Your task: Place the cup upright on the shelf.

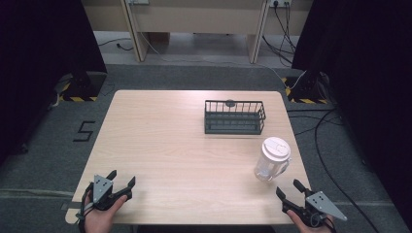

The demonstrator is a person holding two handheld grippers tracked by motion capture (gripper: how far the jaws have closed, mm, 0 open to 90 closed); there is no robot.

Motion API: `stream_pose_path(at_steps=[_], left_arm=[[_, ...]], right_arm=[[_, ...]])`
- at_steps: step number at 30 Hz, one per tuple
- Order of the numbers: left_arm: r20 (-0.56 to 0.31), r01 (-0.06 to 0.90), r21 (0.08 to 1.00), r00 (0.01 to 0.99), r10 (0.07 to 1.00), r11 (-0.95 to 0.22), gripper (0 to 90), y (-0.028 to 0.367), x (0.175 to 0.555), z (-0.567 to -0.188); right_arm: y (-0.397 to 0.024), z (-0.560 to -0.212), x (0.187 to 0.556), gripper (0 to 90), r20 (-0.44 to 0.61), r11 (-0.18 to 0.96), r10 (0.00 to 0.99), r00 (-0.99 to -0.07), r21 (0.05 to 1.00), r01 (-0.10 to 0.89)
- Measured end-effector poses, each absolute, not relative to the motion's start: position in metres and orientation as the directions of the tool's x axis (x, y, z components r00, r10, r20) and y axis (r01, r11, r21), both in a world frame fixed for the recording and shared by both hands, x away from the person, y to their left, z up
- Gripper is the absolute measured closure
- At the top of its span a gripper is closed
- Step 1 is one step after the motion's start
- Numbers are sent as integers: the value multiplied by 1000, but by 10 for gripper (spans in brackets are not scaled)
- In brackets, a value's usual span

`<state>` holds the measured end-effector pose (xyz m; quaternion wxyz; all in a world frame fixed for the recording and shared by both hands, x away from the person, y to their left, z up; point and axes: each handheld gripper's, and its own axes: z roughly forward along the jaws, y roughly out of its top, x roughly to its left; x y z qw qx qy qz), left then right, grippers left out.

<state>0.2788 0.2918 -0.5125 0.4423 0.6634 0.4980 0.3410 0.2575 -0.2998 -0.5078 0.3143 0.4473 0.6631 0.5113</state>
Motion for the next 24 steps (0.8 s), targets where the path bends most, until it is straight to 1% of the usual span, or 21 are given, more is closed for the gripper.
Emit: stream_pose_path(at_steps=[5,13,24], left_arm=[[15,355,927,288,958,-121,255,289,279,-512],[5,359,926,296,955,-116,256,288,280,-513],[4,362,924,307,952,-121,256,286,281,-514]], right_arm=[[-299,-506,258,251,59,54,915,-399,962,267],[-298,-507,267,184,83,44,910,-406,955,293],[-292,-506,284,162,80,48,910,-407,955,294]])
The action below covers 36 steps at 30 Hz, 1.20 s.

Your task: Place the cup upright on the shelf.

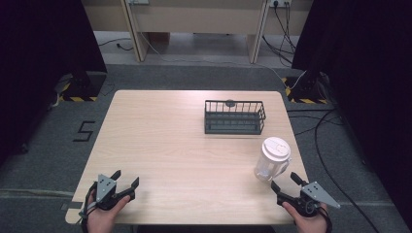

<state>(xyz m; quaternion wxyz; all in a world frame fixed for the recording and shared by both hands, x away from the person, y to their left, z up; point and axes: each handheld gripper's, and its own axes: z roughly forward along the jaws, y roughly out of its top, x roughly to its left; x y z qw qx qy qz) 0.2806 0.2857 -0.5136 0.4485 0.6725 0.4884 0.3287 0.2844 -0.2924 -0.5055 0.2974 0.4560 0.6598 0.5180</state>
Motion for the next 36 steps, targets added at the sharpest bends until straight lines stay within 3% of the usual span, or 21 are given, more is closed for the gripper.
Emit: stream_pose_path(at_steps=[36], left_arm=[[0,360,925,315,949,-119,255,283,281,-514]], right_arm=[[-268,-504,334,107,18,114,900,-435,955,274]])
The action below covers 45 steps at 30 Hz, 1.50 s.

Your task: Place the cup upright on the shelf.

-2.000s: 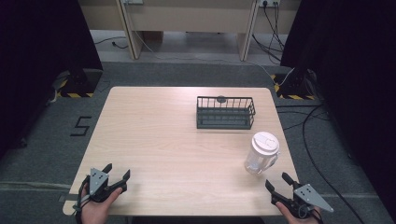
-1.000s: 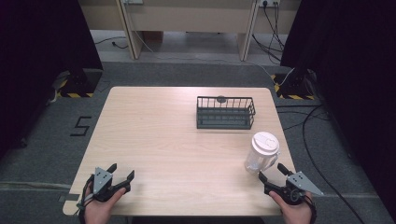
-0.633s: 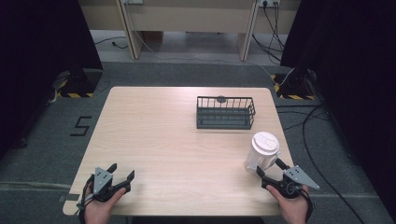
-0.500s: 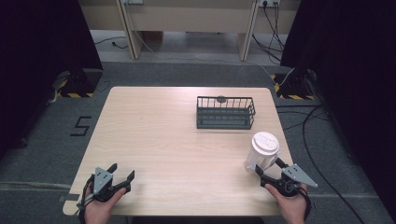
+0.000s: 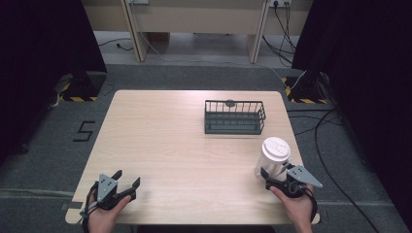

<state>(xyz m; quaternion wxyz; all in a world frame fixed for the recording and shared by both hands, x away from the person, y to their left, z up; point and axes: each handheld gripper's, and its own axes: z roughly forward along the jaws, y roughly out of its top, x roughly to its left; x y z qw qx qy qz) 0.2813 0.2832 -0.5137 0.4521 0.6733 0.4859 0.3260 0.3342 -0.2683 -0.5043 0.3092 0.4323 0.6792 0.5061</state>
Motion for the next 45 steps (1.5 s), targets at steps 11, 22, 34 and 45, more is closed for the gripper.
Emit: stream_pose_path(at_steps=[11,22,34,45], left_arm=[[-1,360,925,316,949,-119,255,283,281,-514],[1,358,926,321,947,-122,255,283,281,-514],[0,358,926,318,948,-120,256,283,281,-514],[0,358,926,315,949,-119,257,283,281,-514]], right_arm=[[-263,-506,346,112,8,123,895,-447,957,262],[-262,-507,346,182,2,123,887,-462,963,240],[-261,-495,345,185,2,111,891,-454,969,222],[-255,-487,349,185,-19,130,891,-454,968,214]])
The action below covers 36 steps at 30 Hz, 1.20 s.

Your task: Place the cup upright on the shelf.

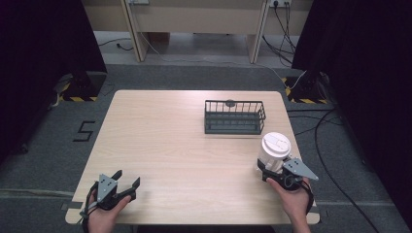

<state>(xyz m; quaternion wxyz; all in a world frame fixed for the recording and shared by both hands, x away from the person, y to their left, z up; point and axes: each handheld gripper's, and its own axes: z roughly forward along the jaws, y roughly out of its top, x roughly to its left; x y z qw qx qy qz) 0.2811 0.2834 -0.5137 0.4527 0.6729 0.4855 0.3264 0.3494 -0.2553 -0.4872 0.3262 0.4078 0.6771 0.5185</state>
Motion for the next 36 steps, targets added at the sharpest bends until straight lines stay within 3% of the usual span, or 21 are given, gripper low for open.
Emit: stream_pose_path(at_steps=[36], left_arm=[[-5,361,926,316,949,-115,258,284,281,-514]], right_arm=[[-244,-457,379,186,-34,124,896,-443,976,176]])
